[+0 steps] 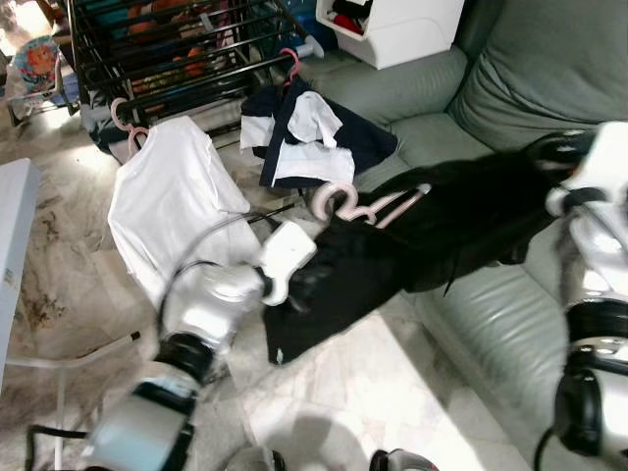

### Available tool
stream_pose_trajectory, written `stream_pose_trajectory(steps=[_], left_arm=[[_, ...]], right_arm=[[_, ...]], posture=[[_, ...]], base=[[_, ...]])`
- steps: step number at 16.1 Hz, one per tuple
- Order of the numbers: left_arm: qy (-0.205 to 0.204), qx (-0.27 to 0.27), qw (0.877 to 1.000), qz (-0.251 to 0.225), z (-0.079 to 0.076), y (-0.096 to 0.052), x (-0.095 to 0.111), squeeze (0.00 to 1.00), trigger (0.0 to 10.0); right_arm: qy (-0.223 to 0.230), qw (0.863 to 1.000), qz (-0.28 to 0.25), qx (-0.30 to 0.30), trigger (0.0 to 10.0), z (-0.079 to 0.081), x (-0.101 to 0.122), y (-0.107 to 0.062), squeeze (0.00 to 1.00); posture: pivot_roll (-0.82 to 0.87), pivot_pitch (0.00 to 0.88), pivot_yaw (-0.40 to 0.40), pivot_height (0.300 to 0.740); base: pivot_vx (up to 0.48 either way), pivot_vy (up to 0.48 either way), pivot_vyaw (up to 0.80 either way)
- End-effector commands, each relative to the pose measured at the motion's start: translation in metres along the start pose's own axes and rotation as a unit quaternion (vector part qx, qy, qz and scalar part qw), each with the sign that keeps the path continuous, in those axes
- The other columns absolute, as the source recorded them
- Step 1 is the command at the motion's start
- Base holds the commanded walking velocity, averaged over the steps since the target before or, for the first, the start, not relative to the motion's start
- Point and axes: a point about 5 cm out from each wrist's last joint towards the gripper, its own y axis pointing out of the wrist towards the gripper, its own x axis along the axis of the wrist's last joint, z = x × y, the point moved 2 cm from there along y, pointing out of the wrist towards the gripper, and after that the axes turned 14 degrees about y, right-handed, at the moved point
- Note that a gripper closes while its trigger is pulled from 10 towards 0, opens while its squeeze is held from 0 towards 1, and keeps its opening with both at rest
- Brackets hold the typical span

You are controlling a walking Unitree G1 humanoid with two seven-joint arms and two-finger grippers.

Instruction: Hang hanger

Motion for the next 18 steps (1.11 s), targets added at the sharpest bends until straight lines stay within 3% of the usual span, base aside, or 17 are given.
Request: stream_pose_trajectory(steps=[1, 2, 4, 7, 9, 11, 12, 13, 14, 16, 18], left_arm=[[-0.021, 0.025, 0.999, 0.018, -0.002, 0.006, -0.001, 0.0, 0.0], [-0.025, 0.024, 0.999, 0.016, -0.006, 0.011, 0.002, 0.0, 0.0], [-0.044, 0.021, 0.999, 0.005, -0.023, 0.029, 0.016, 0.0, 0.0], [-0.072, 0.06, 0.995, 0.03, -0.024, 0.036, 0.013, 0.0, 0.0], [-0.106, 0.107, 0.987, 0.05, -0.015, 0.032, 0.004, 0.0, 0.0], [-0.101, 0.165, 0.979, 0.071, 0.002, 0.024, -0.004, 0.0, 0.0], [-0.115, 0.195, 0.971, 0.079, 0.011, 0.02, -0.008, 0.0, 0.0], [-0.141, 0.212, 0.963, 0.087, 0.015, 0.016, -0.014, 0.0, 0.0], [-0.162, 0.242, 0.951, 0.1, 0.022, 0.01, -0.022, 0.0, 0.0], [-0.193, 0.263, 0.94, 0.099, 0.03, 0.005, -0.025, 0.0, 0.0], [-0.209, 0.275, 0.934, 0.093, 0.036, 0.004, -0.023, 0.0, 0.0]], right_arm=[[0.013, 0.999, -0.023, 0.03, 0.0, 0.023, 0.009, 0.003, 0.0], [0.013, 0.999, -0.021, 0.039, 0.0, 0.03, 0.006, 0.002, 0.0], [0.03, 0.995, -0.008, 0.092, 0.0, 0.067, -0.007, -0.004, 0.0], [0.033, 0.977, 0.022, 0.209, 0.0, 0.111, -0.02, -0.024, 0.0], [0.027, 0.966, 0.039, 0.256, 0.0, 0.12, -0.024, -0.034, 0.0], [0.025, 0.951, 0.058, 0.304, 0.0, 0.125, -0.027, -0.048, 0.0], [0.038, 0.937, 0.076, 0.339, 0.0, 0.128, -0.028, -0.059, 0.0], [0.065, 0.91, 0.107, 0.395, 0.0, 0.135, -0.031, -0.075, 0.0], [0.067, 0.866, 0.157, 0.47, 0.0, 0.139, -0.041, -0.103, 0.0], [0.023, 0.802, 0.26, 0.537, 0.0, 0.126, -0.069, -0.149, 0.0], [-0.024, 0.776, 0.329, 0.539, 0.0, 0.106, -0.096, -0.173, 0.0]], posture=[[-0.08, 0.019, 0.068, 0.74], [-0.09, 0.018, 0.068, 0.74], [-0.09, 0.015, 0.07, 0.74], [-0.09, 0.011, 0.072, 0.74], [-0.09, 0.012, 0.073, 0.74], [-0.09, 0.014, 0.072, 0.74], [-0.09, 0.014, 0.072, 0.74], [-0.09, 0.014, 0.07, 0.74], [-0.1, 0.015, 0.071, 0.74], [-0.1, 0.017, 0.07, 0.74], [-0.1, 0.019, 0.07, 0.74]], base=[[0.0, 0.0, 0.0], [0.0, 0.0, 0.0], [0.0, 0.0, 0.0], [0.0, 0.0, 0.0], [0.0, 0.0, 0.0], [0.0, 0.0, 0.0], [0.0, 0.0, 0.0], [0.0, 0.0, 0.0], [0.0, 0.0, 0.0], [0.0, 0.0, 0.0], [0.0, 0.0, 0.0]])
